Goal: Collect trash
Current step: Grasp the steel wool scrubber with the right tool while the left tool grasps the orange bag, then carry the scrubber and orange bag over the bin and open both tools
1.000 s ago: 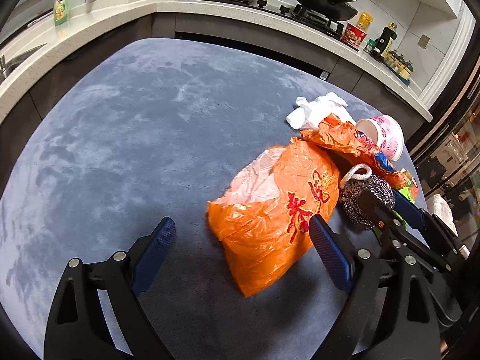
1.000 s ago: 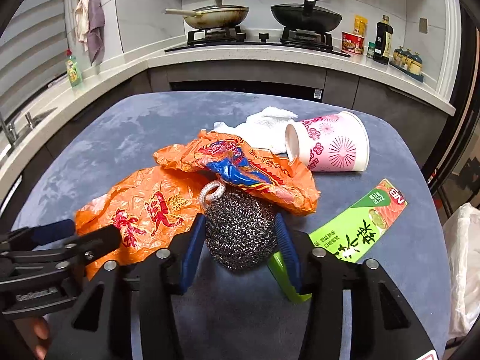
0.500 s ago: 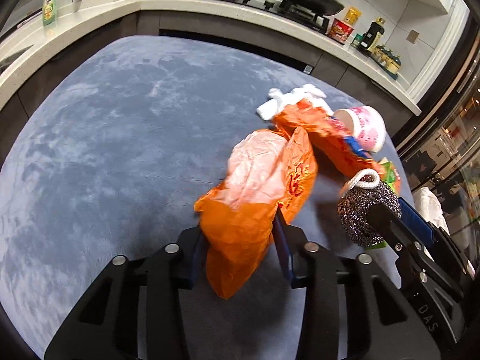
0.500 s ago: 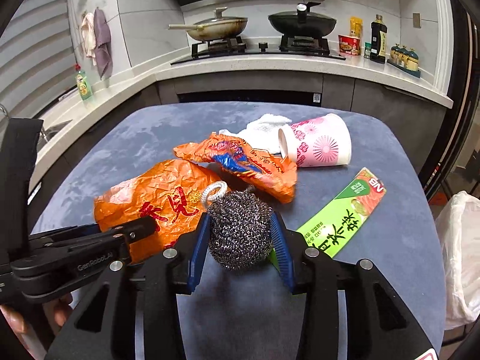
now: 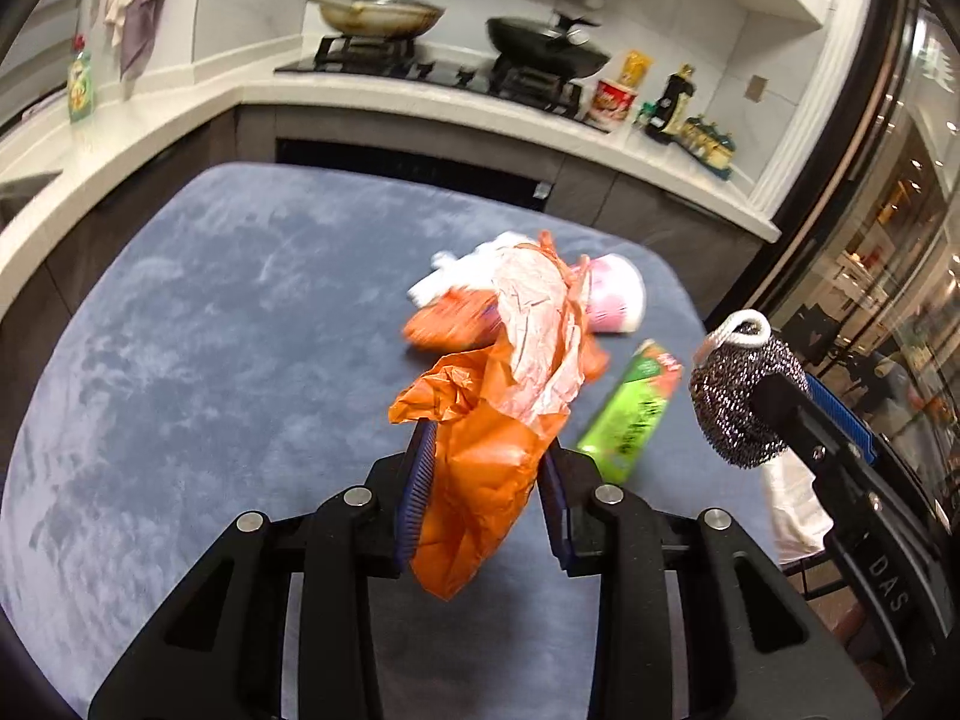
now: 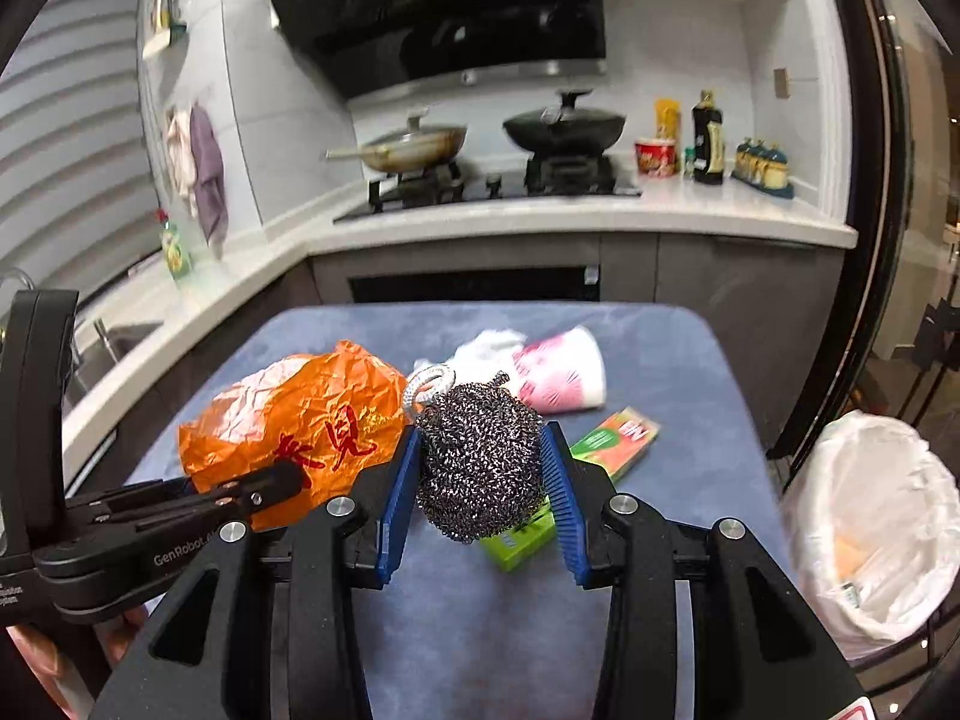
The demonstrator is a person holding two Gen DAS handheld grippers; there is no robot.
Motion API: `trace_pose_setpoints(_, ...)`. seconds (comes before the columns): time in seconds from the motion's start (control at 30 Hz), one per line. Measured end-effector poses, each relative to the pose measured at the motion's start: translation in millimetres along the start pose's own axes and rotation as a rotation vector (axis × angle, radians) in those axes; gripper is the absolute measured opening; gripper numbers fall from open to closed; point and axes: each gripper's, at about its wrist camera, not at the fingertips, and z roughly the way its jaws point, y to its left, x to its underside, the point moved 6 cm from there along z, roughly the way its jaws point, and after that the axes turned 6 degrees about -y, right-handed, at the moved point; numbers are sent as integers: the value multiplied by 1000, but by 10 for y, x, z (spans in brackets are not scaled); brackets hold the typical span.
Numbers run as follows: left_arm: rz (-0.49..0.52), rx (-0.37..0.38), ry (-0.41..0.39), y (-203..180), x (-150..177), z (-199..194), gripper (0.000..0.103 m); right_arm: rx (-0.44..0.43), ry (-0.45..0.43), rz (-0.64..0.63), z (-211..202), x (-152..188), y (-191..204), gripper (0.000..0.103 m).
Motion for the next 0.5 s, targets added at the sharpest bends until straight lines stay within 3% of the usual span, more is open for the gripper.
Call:
trace_pose_setpoints(0.23,54,35,-54,-428,-144,-241,32,51,-91,35,-436,-228,-384,39)
trace_pose_setpoints(0.5,124,82,-82,-999,-207,-350,32,163,-159,91,-897,-330,-1110,39)
